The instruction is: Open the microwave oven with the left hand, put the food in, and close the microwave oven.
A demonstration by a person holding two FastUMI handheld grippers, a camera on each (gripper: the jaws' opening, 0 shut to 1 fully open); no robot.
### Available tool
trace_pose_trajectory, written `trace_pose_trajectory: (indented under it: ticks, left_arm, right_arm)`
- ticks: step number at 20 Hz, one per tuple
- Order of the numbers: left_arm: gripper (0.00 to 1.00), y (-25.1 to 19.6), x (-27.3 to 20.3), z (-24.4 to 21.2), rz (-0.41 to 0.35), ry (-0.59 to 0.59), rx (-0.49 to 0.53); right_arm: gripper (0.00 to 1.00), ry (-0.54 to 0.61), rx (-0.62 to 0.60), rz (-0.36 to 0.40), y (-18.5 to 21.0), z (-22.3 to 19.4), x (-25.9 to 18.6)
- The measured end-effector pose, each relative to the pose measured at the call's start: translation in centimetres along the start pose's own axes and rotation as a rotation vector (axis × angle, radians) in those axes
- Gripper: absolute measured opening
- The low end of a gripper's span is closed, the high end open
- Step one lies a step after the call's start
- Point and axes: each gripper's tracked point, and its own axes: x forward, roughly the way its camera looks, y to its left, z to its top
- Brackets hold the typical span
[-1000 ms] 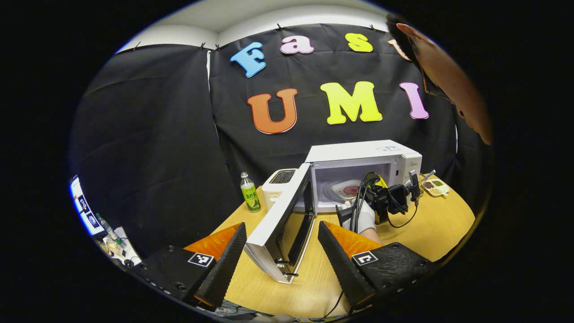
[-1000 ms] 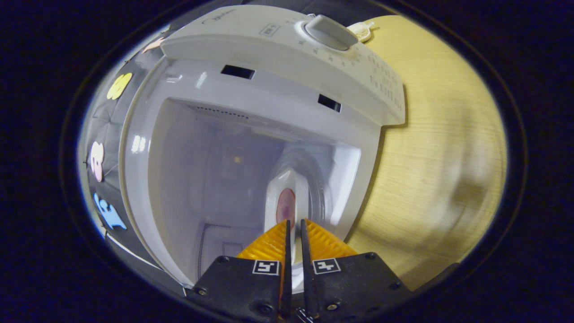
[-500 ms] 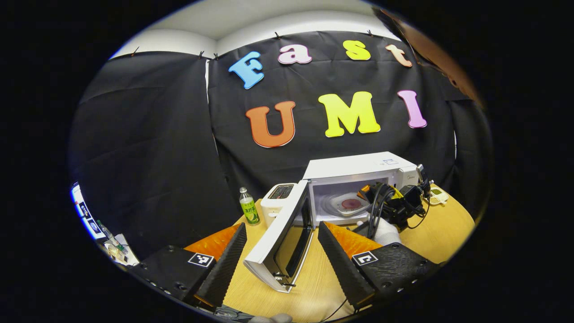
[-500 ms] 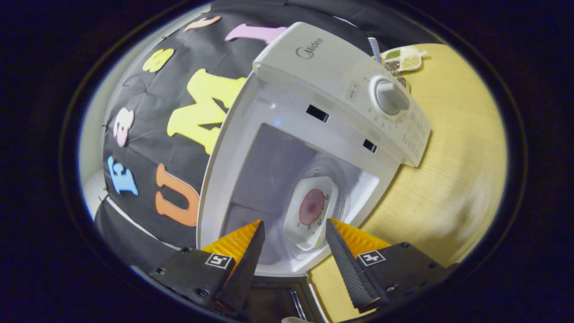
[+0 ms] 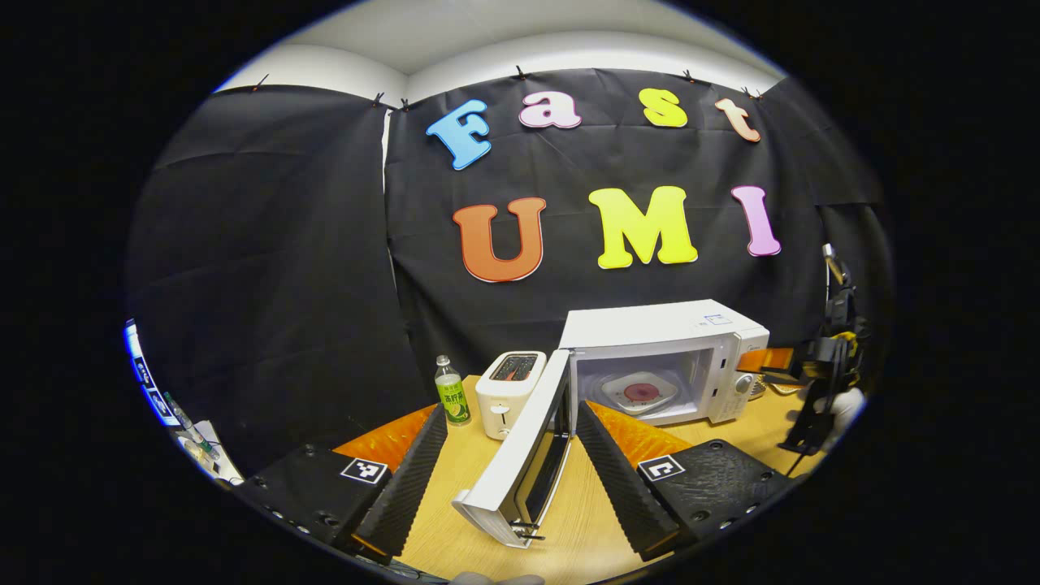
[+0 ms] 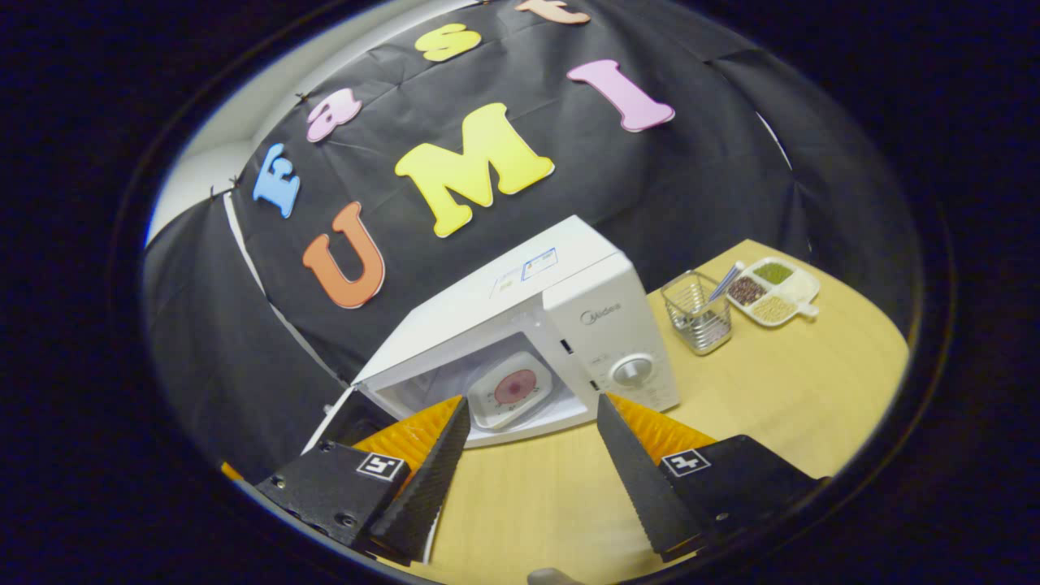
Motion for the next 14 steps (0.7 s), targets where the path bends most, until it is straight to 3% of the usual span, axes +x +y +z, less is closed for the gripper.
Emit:
trace_pose_trajectory:
  ticks: [1, 2, 3, 4, 6, 7, 8, 9, 10, 11, 14]
  left_arm:
    - [0.96, 0.5, 0.4, 0.3, 0.005, -0.008, 0.001]
    - [0.95, 1.0, 0.7, 0.5, 0.006, -0.018, 0.002]
    - [0.9, 1.2, 1.1, 0.5, 0.006, -0.028, -0.001]
    - [0.87, 1.4, 1.3, 0.3, 0.002, -0.03, -0.006]
    - [0.73, 1.9, 1.8, -0.6, -0.002, -0.025, -0.016]
    - [0.53, 2.4, 2.0, -0.9, 0.0, -0.025, -0.023]
    - [0.44, 2.9, 2.3, -1.3, 0.003, -0.026, -0.023]
    - [0.29, 3.4, 2.5, -2.0, 0.02, -0.016, -0.013]
    - [0.14, 4.3, 2.6, -2.3, 0.043, -0.023, 0.006]
    - [0.0, 4.9, 2.9, -2.6, 0.053, -0.026, 0.011]
    - [0.0, 5.4, 3.2, -4.1, 0.051, -0.03, 0.018]
  right_arm:
    - [1.0, -0.012, -0.037, -0.019, -1.1, 1.1, -1.4]
    - [1.0, -0.019, -0.066, -0.036, -1.9, 1.8, -2.7]
    - [0.9, -0.011, -0.094, -0.05, -2.8, 2.3, -3.6]
    - [1.0, -0.008, -0.128, -0.064, -3.7, 2.9, -4.7]
    - [1.0, 0.009, -0.183, -0.074, -4.6, 3.6, -7.1]
    - [0.91, -0.007, -0.214, -0.089, -5.2, 4.4, -8.3]
    - [1.0, -0.019, -0.232, -0.108, -6.1, 4.9, -9.3]
    - [0.91, -0.017, -0.235, -0.115, -6.4, 5.2, -10.2]
    - [1.0, -0.013, -0.225, -0.12, -6.5, 5.3, -11.0]
    - [1.0, -0.007, -0.218, -0.126, -6.6, 5.5, -11.6]
    - [1.0, -0.009, -0.23, -0.13, -6.3, 6.5, -12.5]
